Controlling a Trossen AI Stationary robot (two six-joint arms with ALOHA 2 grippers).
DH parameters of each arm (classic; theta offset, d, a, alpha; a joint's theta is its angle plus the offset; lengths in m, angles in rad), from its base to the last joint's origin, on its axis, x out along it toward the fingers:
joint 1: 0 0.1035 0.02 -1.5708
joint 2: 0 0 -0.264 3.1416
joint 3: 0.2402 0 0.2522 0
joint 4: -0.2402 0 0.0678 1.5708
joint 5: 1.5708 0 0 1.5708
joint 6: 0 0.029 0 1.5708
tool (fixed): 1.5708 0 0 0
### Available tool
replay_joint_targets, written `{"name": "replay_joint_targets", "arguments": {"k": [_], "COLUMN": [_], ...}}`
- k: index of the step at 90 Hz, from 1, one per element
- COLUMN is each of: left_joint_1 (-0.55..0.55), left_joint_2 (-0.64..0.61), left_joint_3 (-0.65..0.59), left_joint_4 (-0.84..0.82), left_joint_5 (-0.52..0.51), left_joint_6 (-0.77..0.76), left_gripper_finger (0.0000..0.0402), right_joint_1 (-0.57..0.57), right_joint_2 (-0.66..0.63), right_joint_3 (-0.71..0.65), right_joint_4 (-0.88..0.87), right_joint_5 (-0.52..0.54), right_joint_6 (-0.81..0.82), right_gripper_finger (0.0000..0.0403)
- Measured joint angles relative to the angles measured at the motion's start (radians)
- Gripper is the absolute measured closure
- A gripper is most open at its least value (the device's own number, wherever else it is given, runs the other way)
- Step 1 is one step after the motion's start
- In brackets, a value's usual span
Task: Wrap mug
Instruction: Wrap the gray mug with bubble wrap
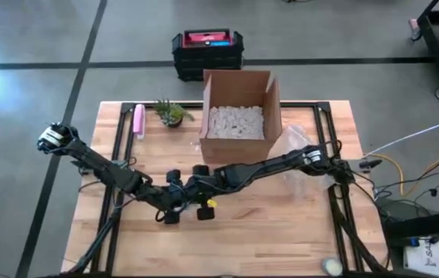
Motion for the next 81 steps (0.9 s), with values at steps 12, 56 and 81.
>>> {"name": "replay_joint_targets", "arguments": {"k": [12, 56, 81], "left_joint_1": [0.000, -0.003, -0.001], "left_joint_2": [-0.007, -0.025, 0.002], "left_joint_3": [0.018, 0.105, 0.002], "left_joint_4": [-0.037, -0.084, 0.042], "left_joint_5": [0.008, 0.033, 0.030], "left_joint_6": [0.000, 0.040, 0.032], "left_gripper_finger": [0.0401, 0.0401, 0.0401], "right_joint_1": [-0.001, -0.002, -0.006], "right_joint_2": [0.010, 0.012, 0.011], "right_joint_3": [0.001, -0.002, 0.094], "right_joint_4": [-0.001, -0.026, -0.138], "right_joint_5": [0.002, 0.000, 0.000], "right_joint_6": [0.014, 0.010, -0.015], "right_gripper_finger": [0.0389, 0.0389, 0.0389]}}
